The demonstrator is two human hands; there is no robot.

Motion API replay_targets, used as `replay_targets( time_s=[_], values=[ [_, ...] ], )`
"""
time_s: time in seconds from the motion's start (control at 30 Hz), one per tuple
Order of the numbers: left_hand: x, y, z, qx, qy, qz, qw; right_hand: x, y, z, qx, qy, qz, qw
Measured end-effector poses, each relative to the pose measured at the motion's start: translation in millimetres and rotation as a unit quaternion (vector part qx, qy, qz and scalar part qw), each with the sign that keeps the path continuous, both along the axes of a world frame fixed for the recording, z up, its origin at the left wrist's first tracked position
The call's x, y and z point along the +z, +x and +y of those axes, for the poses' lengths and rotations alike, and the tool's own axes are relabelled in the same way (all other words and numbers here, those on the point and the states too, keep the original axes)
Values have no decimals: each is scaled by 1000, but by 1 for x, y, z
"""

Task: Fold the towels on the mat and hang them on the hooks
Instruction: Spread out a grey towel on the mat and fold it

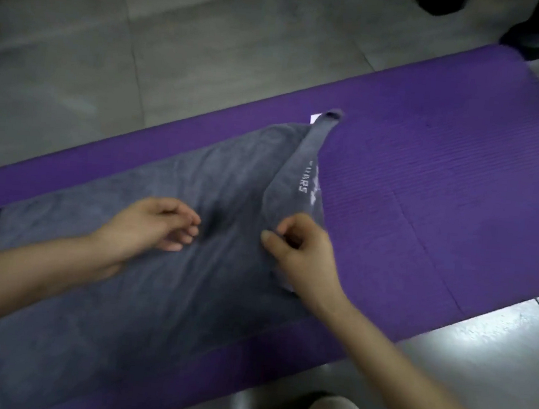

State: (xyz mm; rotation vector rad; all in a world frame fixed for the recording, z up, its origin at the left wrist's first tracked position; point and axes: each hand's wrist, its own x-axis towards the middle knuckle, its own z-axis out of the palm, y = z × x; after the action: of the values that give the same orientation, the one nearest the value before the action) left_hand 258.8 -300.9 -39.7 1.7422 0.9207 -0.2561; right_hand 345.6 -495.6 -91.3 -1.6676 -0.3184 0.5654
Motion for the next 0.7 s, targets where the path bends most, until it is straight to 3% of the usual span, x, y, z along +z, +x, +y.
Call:
replay_targets(
  time_s=[0.07, 0.17, 0.3, 0.4, 0.57, 0.7],
  values=[
    [2, -34, 16, 72, -20, 25, 997, 1, -33, 13, 108, 21, 74, 991],
    [-9, -73, 36, 147, -37, 60, 987, -20, -52, 21, 234, -54, 130, 962],
    [-38, -101, 47, 204, -68, 84, 973, -56, -29, 24, 153, -191, 16, 969],
    [-59, -104, 46, 211, -86, 68, 971, -59, -8, 37, 114, -200, 15, 973],
    [-92, -91, 41, 198, -100, 44, 974, -65, 35, 77, 51, -237, -86, 966],
    [-116, -79, 34, 189, -85, 36, 978, -57, 69, 112, -10, -324, -232, 917]
  ],
)
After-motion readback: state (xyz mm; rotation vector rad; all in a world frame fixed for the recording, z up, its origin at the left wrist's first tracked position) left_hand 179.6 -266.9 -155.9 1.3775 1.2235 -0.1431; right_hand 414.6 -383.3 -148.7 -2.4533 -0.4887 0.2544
